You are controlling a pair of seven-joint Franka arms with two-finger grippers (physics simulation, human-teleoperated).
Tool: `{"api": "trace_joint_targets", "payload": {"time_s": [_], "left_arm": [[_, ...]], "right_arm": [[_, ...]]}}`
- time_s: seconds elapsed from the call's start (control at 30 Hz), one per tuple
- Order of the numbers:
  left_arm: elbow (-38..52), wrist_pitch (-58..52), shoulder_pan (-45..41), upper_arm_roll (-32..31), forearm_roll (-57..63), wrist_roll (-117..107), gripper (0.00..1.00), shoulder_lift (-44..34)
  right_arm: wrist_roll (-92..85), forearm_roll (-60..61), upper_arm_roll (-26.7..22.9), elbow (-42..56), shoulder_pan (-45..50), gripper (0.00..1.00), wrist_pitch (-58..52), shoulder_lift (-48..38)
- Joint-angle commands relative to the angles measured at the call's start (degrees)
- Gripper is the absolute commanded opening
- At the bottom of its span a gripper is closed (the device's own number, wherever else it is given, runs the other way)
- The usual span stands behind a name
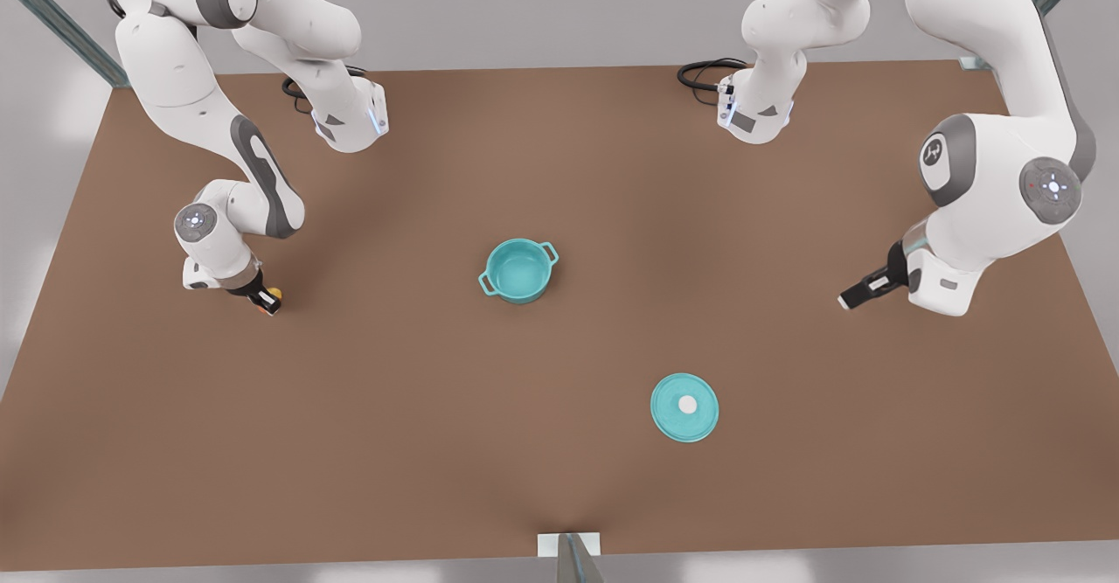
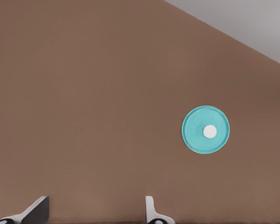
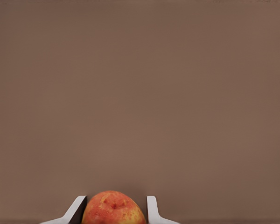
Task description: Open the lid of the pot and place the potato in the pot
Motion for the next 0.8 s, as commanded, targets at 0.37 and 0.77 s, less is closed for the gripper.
{"api": "trace_joint_targets", "payload": {"time_s": [0.37,0.77], "left_arm": [[0.04,-4.77,-0.25,-0.06,-0.34,23.99,1.0,0.43],[0.04,-4.77,-0.16,-0.06,-0.17,24.16,1.0,0.43]], "right_arm": [[4.52,0.26,3.87,0.28,0.26,0.55,-7.4,-6.17],[21.92,0.7,17.84,1.78,0.26,0.53,-16.1,-12.59]]}}
